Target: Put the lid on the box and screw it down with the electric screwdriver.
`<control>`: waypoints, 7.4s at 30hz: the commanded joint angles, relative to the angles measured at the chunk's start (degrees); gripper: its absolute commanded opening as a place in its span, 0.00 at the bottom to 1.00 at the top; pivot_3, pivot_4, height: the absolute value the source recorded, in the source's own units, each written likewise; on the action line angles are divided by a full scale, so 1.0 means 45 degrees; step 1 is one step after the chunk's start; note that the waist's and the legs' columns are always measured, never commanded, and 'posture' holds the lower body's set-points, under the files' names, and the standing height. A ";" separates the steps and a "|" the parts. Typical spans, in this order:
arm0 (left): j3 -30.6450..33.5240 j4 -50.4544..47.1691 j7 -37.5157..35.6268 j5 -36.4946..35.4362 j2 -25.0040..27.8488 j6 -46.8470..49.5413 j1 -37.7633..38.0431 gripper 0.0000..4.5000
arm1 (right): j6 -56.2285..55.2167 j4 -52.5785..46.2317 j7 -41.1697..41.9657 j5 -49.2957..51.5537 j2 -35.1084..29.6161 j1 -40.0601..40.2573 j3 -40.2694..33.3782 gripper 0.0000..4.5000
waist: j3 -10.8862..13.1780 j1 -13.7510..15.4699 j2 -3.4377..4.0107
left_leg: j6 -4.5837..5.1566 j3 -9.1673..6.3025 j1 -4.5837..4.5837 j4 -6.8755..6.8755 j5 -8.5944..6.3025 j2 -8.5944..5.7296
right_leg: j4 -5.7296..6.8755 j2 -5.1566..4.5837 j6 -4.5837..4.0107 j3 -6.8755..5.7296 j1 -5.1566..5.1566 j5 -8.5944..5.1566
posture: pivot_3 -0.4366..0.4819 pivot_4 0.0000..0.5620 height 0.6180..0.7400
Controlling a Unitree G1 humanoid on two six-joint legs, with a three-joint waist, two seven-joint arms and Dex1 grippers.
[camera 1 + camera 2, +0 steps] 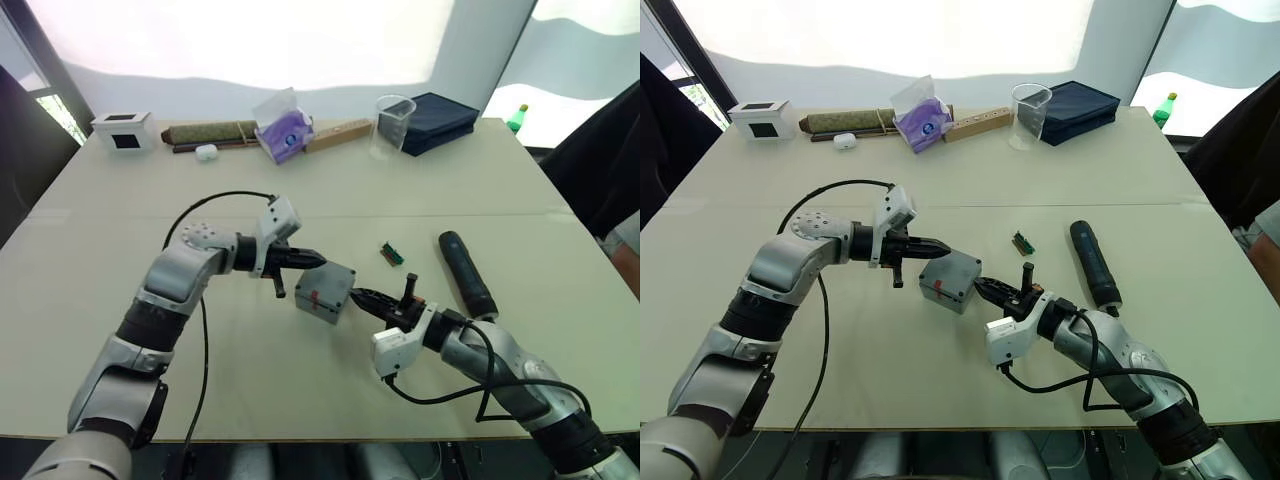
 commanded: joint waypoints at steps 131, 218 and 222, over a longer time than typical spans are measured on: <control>-0.0316 -0.0249 -0.0834 0.1132 0.0847 -0.1108 0.0729 0.00 | -0.0031 -0.1192 0.0571 0.0708 0.0108 0.0538 -0.0584 0.02 | 0.0007 0.0015 -0.0006 | 0.0022 -0.0001 -0.0012 0.0011 -0.0012 0.0000 | 0.0003 -0.0001 0.0001 -0.0003 -0.0001 0.0000 | 0.48 0.27 1.00; -0.1188 0.0244 -0.0967 0.1985 0.0596 -0.2097 0.1359 0.00 | 0.2369 -0.0944 0.1758 0.1638 0.1055 0.0639 -0.0237 0.02 | 0.0006 0.0015 -0.0005 | 0.0029 -0.0002 -0.0012 0.0016 -0.0017 0.0001 | 0.0007 0.0000 0.0001 -0.0007 0.0000 0.0001 | 0.48 0.27 1.00; -0.1136 -0.0938 -0.1006 0.1676 0.0677 -0.1252 0.1797 0.00 | 0.2279 -0.0807 0.1878 0.1792 0.0864 0.0532 -0.0304 0.02 | 0.0006 0.0038 -0.0004 | 0.0029 -0.0002 -0.0012 0.0016 -0.0016 0.0001 | 0.0007 -0.0002 0.0001 -0.0006 0.0004 0.0000 | 0.48 0.27 1.00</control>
